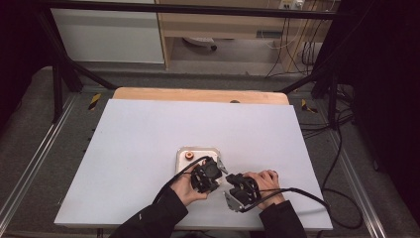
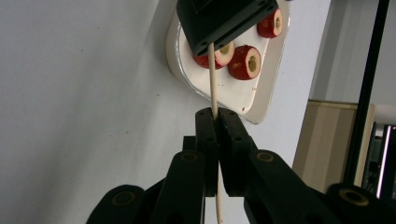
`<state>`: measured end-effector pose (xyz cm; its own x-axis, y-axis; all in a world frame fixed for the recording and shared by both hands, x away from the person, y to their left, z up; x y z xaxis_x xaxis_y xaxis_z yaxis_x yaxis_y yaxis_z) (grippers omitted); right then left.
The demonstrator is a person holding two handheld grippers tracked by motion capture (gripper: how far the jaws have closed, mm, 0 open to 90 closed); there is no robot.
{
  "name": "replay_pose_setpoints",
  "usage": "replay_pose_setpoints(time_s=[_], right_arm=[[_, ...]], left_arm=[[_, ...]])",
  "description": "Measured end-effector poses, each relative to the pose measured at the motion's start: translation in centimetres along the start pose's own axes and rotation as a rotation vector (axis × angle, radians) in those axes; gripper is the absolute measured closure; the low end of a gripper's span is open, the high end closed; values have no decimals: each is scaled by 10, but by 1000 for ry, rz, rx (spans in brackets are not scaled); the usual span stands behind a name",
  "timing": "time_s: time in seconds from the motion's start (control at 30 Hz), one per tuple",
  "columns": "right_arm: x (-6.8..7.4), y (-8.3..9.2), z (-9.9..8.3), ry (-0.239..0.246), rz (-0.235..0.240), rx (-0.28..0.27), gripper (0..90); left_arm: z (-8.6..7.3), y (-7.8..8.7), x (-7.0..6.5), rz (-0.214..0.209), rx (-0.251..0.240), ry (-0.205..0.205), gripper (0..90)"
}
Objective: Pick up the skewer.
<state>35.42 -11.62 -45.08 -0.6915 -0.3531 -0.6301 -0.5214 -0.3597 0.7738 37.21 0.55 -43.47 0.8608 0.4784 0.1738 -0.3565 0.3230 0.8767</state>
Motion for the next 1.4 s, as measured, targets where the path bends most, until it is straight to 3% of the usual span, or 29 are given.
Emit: replay_pose_setpoints(time_s=[0.1,0.17,0.2,0.3,0.37,0.5,0.57,0.6,0.63,0.67,0.7,0.77,0.83,0.87,1.03,1.1,1.4], right_arm=[[-2,1,-2,-69,-14,-2,784],[-5,3,-6,-138,-25,-1,645],[-6,3,-9,-203,-30,1,614],[-10,8,-18,-361,-57,-69,477],[-11,10,-24,-504,-73,-110,385],[-9,11,-38,-764,-29,-160,280],[-7,9,-44,-856,0,-163,252],[-5,8,-47,-897,13,-167,240],[-3,6,-49,-942,24,-171,214],[-2,5,-52,-983,30,-174,194],[0,3,-54,-1040,45,-174,178],[2,1,-59,-1107,73,-176,138],[2,1,-61,-1132,86,-177,126],[3,1,-63,-1173,109,-192,102],[1,4,-64,-1233,132,-227,66],[-4,6,-62,-1281,147,-269,54],[-27,11,-46,-1360,202,-316,29]], left_arm=[[-2,1,1,16,-4,-7,887],[-8,3,4,31,-20,7,887],[-11,5,6,39,-23,6,887],[-23,8,13,65,-37,29,886],[-31,12,18,80,-48,43,886],[-47,20,27,110,-95,97,886],[-55,24,31,124,-129,137,885],[-55,24,31,124,-129,137,885],[-63,28,35,134,-159,175,885],[-63,28,35,134,-159,175,885],[-72,32,38,150,-191,207,885],[-77,34,39,159,-209,228,884],[-85,36,41,178,-231,253,884],[-91,38,42,184,-250,279,884],[-109,42,48,218,-307,360,884],[-114,44,51,228,-323,383,884],[-125,50,56,246,-384,421,884]])
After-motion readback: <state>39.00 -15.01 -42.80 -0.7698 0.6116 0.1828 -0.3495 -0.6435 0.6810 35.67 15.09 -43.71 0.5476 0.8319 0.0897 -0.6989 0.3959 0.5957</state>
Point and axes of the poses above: each handheld gripper's, and its own axes: y roughly backward along the jaws, z roughly out of its top, x roughly to its left, the point moved 4 cm from there along -y, roughly forward along the jaws, and after that the axes turned 11 degrees about z, right-handed, at the moved point
